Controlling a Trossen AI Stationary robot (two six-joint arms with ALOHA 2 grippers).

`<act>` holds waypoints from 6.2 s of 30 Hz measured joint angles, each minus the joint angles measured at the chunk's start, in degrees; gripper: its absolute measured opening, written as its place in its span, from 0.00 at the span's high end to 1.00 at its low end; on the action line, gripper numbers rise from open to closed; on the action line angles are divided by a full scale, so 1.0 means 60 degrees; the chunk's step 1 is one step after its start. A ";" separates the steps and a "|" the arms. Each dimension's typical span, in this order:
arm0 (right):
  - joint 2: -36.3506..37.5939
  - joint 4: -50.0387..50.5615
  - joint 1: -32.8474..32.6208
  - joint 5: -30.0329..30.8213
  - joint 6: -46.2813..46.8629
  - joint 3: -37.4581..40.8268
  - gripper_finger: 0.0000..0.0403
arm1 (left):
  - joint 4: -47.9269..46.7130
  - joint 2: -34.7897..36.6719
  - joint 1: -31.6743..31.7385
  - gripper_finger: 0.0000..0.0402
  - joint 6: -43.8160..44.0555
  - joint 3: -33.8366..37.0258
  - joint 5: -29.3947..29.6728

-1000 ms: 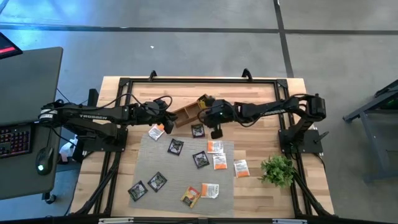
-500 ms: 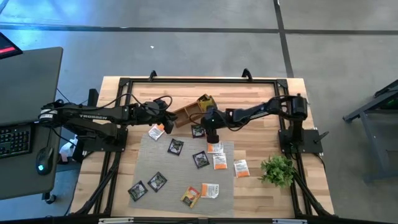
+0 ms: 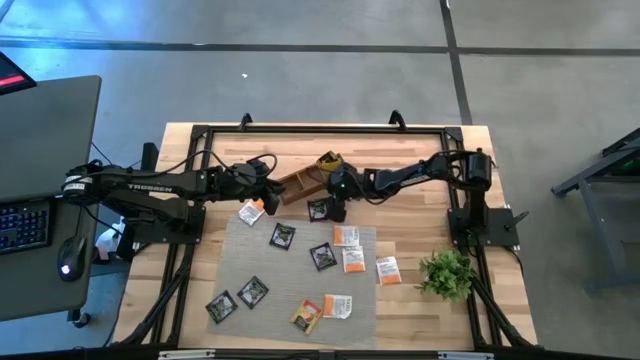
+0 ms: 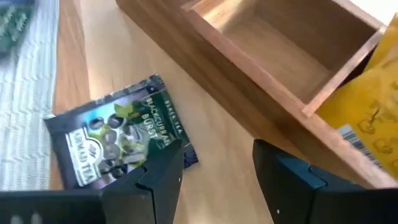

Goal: Pick & Place Tea
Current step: Put the violet tea bag into the middle section of the wooden organizer, then adjust the yellow tea bags into the wooden organizer

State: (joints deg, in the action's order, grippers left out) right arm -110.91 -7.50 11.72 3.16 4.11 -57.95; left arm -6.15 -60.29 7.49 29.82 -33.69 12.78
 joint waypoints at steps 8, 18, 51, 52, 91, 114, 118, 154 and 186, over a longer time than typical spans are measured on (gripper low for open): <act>0.0000 -0.0058 -0.0246 0.0103 0.0243 -0.0004 0.53 | 0.0000 0.0000 0.0001 0.78 0.0004 0.0000 -0.0007; -0.0329 -0.0220 -0.0344 0.0662 0.0447 -0.0011 0.53 | 0.0000 0.0000 0.0001 0.78 0.0004 0.0000 -0.0022; 0.0826 0.0095 -0.0483 0.0012 -0.0351 0.0004 0.99 | -0.0289 0.0000 0.0002 0.78 -0.0004 0.0000 -0.0033; 0.0933 0.0116 -0.0483 -0.0223 -0.0421 0.0007 0.99 | -0.0290 0.0000 -0.0001 0.78 -0.0004 0.0000 -0.0034; 0.1104 -0.2263 0.0872 0.0295 -0.5015 0.0000 1.00 | -0.0205 0.0000 0.0000 0.78 -0.0022 0.0000 -0.0022; 0.1100 -0.2219 0.0869 -0.0491 -0.5688 -0.0007 0.87 | -0.0200 0.0000 0.0002 0.78 0.0073 0.0000 -0.0036; 0.1100 -0.2222 0.0865 0.0325 -0.5695 -0.0007 0.79 | -0.0200 0.0000 0.0003 0.78 0.0073 0.0000 -0.0040; 0.0481 -0.1309 0.2646 0.0218 -0.3929 -0.0459 0.79 | 0.0007 0.0004 0.0000 0.78 0.0073 0.0000 -0.0022; 0.0871 -0.1215 0.2115 0.1224 -0.3826 -0.0459 0.79 | 0.0003 0.0004 0.0003 0.78 -0.0178 -0.0003 0.0043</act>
State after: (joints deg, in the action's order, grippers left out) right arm -105.69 -14.79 24.41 10.50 -18.85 -60.71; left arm -6.13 -60.27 7.51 28.75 -33.71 13.04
